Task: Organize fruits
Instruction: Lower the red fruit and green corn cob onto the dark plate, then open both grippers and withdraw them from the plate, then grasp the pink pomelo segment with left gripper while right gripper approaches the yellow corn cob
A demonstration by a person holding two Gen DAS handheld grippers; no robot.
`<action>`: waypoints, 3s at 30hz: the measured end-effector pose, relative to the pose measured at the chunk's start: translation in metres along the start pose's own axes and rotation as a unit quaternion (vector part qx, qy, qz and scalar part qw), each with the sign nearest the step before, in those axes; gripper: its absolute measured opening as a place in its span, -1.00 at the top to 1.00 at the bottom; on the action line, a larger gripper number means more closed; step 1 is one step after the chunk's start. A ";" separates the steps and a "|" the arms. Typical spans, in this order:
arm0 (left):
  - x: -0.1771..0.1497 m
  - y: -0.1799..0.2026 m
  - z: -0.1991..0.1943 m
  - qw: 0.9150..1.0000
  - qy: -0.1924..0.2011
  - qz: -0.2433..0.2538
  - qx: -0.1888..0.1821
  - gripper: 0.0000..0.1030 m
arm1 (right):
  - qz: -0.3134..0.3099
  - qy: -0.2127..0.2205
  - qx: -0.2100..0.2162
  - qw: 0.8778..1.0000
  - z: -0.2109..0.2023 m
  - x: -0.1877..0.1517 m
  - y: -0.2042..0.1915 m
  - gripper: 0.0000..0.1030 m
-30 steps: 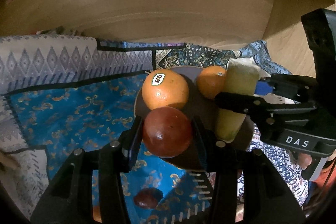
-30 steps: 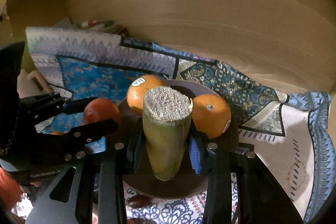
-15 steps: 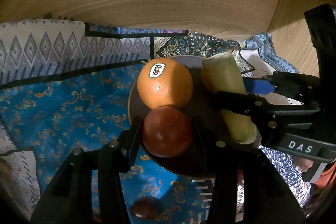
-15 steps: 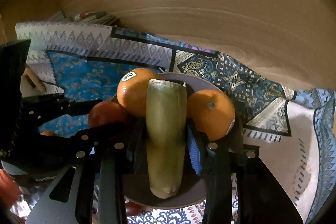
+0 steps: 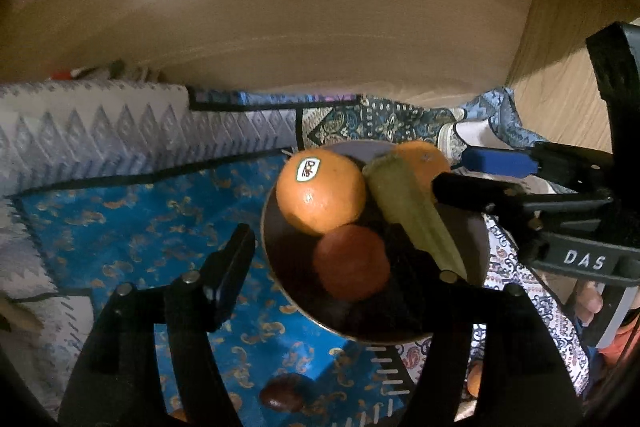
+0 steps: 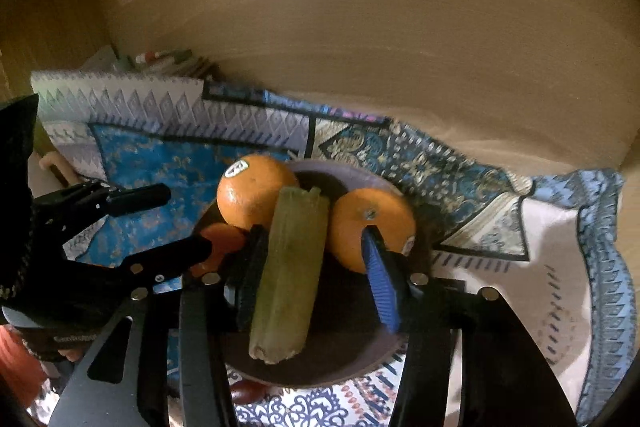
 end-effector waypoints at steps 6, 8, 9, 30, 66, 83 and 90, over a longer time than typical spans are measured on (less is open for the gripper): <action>0.002 0.000 -0.031 1.000 0.018 0.004 0.008 -0.30 | -0.008 0.028 -0.006 1.000 -0.033 0.003 -0.005 0.05; 0.000 0.001 -0.041 1.000 0.020 0.006 0.010 -0.30 | -0.013 0.035 -0.008 0.999 -0.044 0.001 -0.008 0.00; -0.002 0.002 -0.048 1.000 0.022 0.009 0.012 -0.30 | -0.016 0.038 -0.009 0.999 -0.050 -0.001 -0.010 -0.01; -0.122 0.025 -0.132 0.999 -0.041 0.019 0.010 -0.41 | -0.006 0.008 -0.015 1.000 -0.127 -0.124 -0.037 -0.11; -0.130 0.016 -0.148 0.999 0.004 0.003 0.032 -0.72 | 0.003 0.005 -0.026 1.000 -0.094 -0.128 -0.069 -0.78; -0.133 0.029 -0.114 0.999 -0.043 0.019 -0.023 -0.72 | -0.011 -0.029 -0.052 0.998 -0.102 -0.148 -0.049 0.09; -0.124 0.049 -0.085 0.995 -0.073 0.063 -0.038 -0.72 | -0.005 -0.026 -0.102 0.994 -0.127 -0.151 -0.007 0.37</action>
Point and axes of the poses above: each gripper's, at about its wrist camera, not at the fingertips, and z roughly the way its jaws point, y to its right, x to its top, the point moved 3 cm from there along z, roughly the way its jaws point, and after that the axes turned 13 degrees about y, right-handed, at the moved point
